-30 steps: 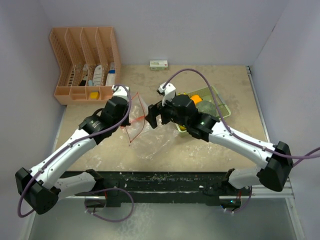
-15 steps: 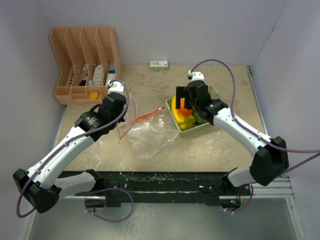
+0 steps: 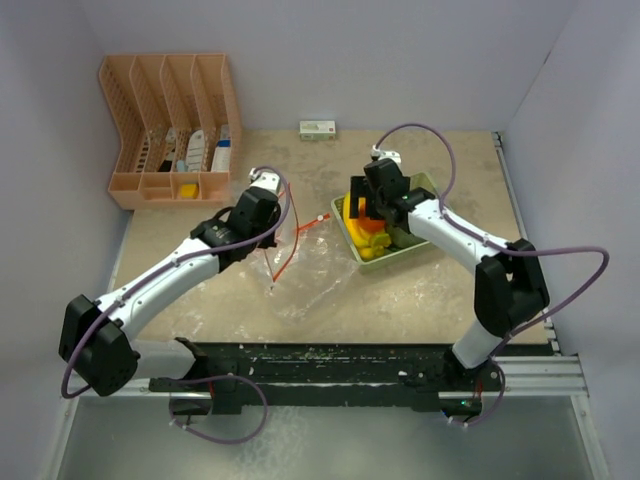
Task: Place the food in the zip-top bag and seal the zipper
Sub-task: Pick up the fake fruit from the bin.
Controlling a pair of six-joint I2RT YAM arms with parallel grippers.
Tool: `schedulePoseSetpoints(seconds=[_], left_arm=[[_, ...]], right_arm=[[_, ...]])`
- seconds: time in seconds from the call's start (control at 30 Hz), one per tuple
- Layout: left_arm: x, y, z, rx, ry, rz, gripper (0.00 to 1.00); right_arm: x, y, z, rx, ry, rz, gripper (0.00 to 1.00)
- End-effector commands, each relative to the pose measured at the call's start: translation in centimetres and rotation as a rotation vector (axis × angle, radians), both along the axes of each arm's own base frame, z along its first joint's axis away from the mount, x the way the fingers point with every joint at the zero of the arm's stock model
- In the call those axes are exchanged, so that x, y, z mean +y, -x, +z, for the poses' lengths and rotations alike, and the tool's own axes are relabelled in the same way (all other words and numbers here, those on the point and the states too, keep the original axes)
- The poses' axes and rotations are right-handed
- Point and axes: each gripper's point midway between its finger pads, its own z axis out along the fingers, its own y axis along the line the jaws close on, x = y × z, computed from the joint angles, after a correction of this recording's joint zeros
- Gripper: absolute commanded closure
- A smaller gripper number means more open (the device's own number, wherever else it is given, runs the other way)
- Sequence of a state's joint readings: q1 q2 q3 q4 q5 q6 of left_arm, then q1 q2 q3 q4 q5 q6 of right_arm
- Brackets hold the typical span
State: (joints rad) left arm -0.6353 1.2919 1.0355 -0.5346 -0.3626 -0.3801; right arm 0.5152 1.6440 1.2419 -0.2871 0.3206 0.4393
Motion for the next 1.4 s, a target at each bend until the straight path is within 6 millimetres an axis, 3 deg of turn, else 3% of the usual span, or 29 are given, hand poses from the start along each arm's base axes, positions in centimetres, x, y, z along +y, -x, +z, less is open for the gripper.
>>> schedulePoseSetpoints(seconds=[0.0, 0.23, 0.37, 0.53, 0.77, 0.87, 0.97, 1.0, 1.03, 1.27, 1.33, 1.37], left_arm=[[-1.2, -1.1, 2.2, -0.087, 0.09, -0.01, 1.0], [-1.0, -0.8, 2.1, -0.096, 0.097, -0.008, 1.0], [-0.8, -0.7, 2.1, -0.099, 0.1, -0.004, 1.0], [-0.8, -0.8, 2.1, -0.101, 0.099, -0.002, 1.0], [-1.0, -0.9, 1.5, -0.088, 0.092, -0.004, 1.0], [-1.0, -0.9, 1.5, -0.087, 0.091, -0.004, 1.0], [-1.1, -1.0, 1.6, -0.089, 0.093, -0.003, 1.0], [-1.1, -0.9, 1.6, -0.088, 0.094, -0.004, 1.0], [-1.0, -0.9, 1.6, -0.089, 0.095, -0.003, 1.0], [-0.9, -0.8, 2.0, -0.096, 0.097, -0.001, 1.0], [-0.8, -0.7, 2.1, -0.099, 0.098, 0.002, 1.0], [-0.7, -0.7, 2.1, -0.1, 0.099, 0.002, 1.0]], right_arm=[[0.3, -0.9, 0.7, -0.012, -0.032, -0.016, 0.01], [0.5, -0.6, -2.1, 0.042, -0.017, -0.004, 0.01], [0.0, -0.4, -2.0, 0.035, -0.005, -0.017, 0.01], [-0.6, -0.1, 0.1, -0.011, -0.008, -0.035, 0.01], [-1.1, 0.1, 5.3, -0.128, -0.062, -0.047, 0.01], [-0.9, 0.3, 5.8, -0.143, -0.081, -0.038, 0.01], [-0.5, 0.6, 4.0, -0.084, -0.072, -0.015, 0.01], [-0.5, 0.6, 3.2, -0.06, -0.039, 0.011, 0.47], [-0.5, 0.5, 2.2, -0.033, -0.016, 0.018, 0.6], [0.0, -0.3, -0.9, 0.036, 0.013, 0.011, 0.62], [-0.2, -0.3, -1.7, 0.058, 0.032, 0.002, 0.52], [-0.2, -0.2, -2.0, 0.067, 0.035, -0.002, 0.36]])
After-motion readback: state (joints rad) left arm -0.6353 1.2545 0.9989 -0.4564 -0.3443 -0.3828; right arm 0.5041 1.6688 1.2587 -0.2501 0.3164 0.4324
